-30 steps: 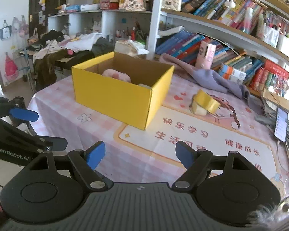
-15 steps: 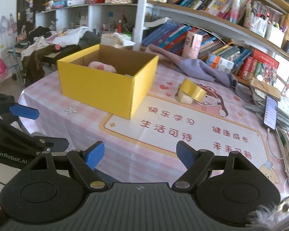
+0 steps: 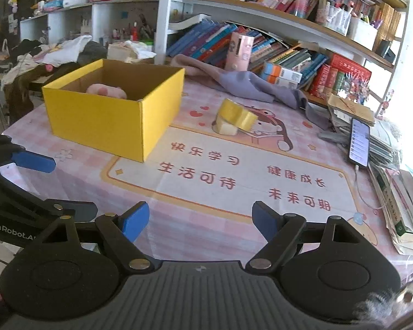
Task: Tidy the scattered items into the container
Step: 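Withdraw both open tools from the box toward the yellow tape roll, then grasp the yellow tape roll with the left tool while the right tool approaches the white sponge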
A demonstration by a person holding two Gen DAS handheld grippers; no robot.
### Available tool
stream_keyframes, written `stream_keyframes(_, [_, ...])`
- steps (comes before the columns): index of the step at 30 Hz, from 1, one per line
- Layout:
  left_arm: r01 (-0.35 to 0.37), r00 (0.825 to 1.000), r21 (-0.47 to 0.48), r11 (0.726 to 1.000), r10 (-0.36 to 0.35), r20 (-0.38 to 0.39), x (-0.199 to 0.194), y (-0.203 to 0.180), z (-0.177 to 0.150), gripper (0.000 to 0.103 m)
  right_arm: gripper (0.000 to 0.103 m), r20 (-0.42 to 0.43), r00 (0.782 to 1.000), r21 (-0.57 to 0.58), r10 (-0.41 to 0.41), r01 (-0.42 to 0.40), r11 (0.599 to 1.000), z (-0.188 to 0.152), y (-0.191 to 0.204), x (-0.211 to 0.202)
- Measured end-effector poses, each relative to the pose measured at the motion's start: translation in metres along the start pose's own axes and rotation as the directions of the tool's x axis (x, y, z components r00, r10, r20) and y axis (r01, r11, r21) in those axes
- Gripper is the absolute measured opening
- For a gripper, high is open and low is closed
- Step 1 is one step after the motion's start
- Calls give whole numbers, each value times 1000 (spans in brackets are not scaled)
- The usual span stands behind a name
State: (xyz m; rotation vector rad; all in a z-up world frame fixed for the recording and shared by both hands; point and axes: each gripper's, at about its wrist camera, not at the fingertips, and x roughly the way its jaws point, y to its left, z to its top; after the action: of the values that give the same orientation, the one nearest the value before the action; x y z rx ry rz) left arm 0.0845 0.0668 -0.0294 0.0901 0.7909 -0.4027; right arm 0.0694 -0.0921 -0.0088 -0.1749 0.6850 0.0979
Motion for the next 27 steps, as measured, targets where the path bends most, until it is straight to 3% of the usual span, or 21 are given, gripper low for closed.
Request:
stream_keyframes(14, [72, 996, 90, 993, -76, 41, 22, -23, 29, 92, 81, 9, 997, 38, -77, 76, 996, 8, -32, 9])
stream_keyframes(27, [56, 996, 122, 991, -63, 59, 55, -39, 66, 92, 81, 23, 994, 78, -106, 104, 992, 24, -74, 38])
